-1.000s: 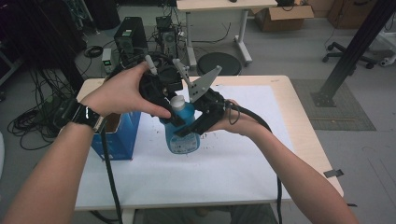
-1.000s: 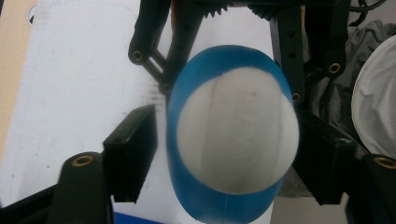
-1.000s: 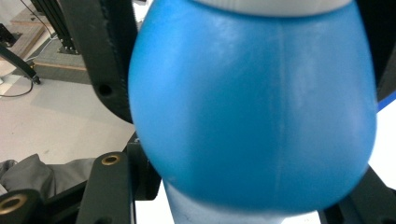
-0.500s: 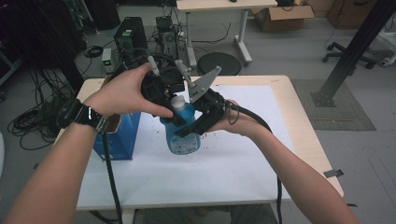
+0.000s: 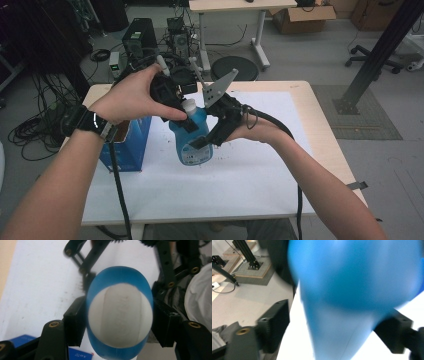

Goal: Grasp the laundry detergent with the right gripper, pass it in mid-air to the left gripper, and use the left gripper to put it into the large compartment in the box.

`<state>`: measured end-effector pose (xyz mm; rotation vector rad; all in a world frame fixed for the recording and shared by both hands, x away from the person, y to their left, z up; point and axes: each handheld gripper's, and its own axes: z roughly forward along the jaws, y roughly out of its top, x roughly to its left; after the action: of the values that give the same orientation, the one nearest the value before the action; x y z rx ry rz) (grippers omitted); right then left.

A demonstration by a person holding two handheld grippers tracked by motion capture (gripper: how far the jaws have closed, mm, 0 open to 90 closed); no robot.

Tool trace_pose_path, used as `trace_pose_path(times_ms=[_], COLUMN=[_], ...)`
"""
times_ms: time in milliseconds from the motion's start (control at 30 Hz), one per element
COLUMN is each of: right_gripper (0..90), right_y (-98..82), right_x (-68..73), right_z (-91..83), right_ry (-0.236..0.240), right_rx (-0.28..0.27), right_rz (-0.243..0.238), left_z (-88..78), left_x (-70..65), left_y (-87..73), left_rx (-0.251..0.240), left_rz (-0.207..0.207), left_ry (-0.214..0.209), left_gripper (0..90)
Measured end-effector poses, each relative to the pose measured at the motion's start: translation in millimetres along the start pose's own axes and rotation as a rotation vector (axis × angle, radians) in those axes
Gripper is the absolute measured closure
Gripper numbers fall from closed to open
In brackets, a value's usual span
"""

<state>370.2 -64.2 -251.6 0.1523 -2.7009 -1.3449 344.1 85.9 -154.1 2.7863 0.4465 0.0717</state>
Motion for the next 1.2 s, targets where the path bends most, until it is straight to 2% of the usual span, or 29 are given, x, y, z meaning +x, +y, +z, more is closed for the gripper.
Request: trace_pose_path(times_ms=[67, 167, 267, 333, 400, 500, 600, 700, 800, 900, 1033, 1200], right_gripper=[15.1, 12.4, 11.8, 11.8, 11.6, 11.4, 11.1, 10.9, 11.0, 11.1, 11.0, 11.1], right_y=[-3.1, -11.8, -22.6, -30.7, -39.2, -53.6, -68.7, -82.8, -93.8, -103.2, -112.7, -121.5], right_x=[-1.3, -5.1, -7.3, -7.8, -7.8, -7.8, -9.4, -10.1, -10.5, -11.2, -11.9, -10.9], right_z=[-2.2, -7.4, -11.4, -14.1, -17.6, -24.2, -31.8, -40.4, -51.0, -62.2, -75.9, -90.0], right_ry=[-0.010, -0.041, -0.090, -0.105, -0.132, -0.148, -0.165, -0.168, -0.179, -0.196, -0.209, -0.219], right_rx=[0.018, 0.087, 0.211, 0.298, 0.381, 0.506, 0.616, 0.693, 0.742, 0.764, 0.776, 0.777], right_rz=[0.007, 0.032, 0.035, 0.038, 0.026, 0.037, 0.033, 0.038, 0.053, 0.075, 0.099, 0.127], left_z=[-4.8, -12.4, -21.7, -28.9, -36.5, -48.1, -59.7, -69.5, -79.3, -86.3, -92.9, -97.3], left_x=[3.9, 10.5, 18.7, 24.0, 29.8, 38.5, 46.9, 53.6, 60.8, 66.9, 75.4, 82.9], left_y=[-0.5, -2.3, -6.0, -9.4, -13.6, -20.4, -28.2, -37.1, -49.6, -63.1, -81.6, -98.4], left_rx=[0.010, 0.021, 0.021, 0.015, 0.004, -0.010, -0.012, -0.016, -0.026, -0.037, -0.050, -0.055], left_rz=[-0.050, -0.132, -0.254, -0.320, -0.402, -0.520, -0.633, -0.730, -0.811, -0.888, -0.964, -1.035], left_ry=[0.027, 0.075, 0.124, 0.154, 0.182, 0.222, 0.270, 0.333, 0.386, 0.418, 0.451, 0.489], left_gripper=[38.0, 38.0, 38.0, 38.0, 38.0, 38.0, 38.1, 38.1, 38.1, 38.1, 38.1, 38.1])
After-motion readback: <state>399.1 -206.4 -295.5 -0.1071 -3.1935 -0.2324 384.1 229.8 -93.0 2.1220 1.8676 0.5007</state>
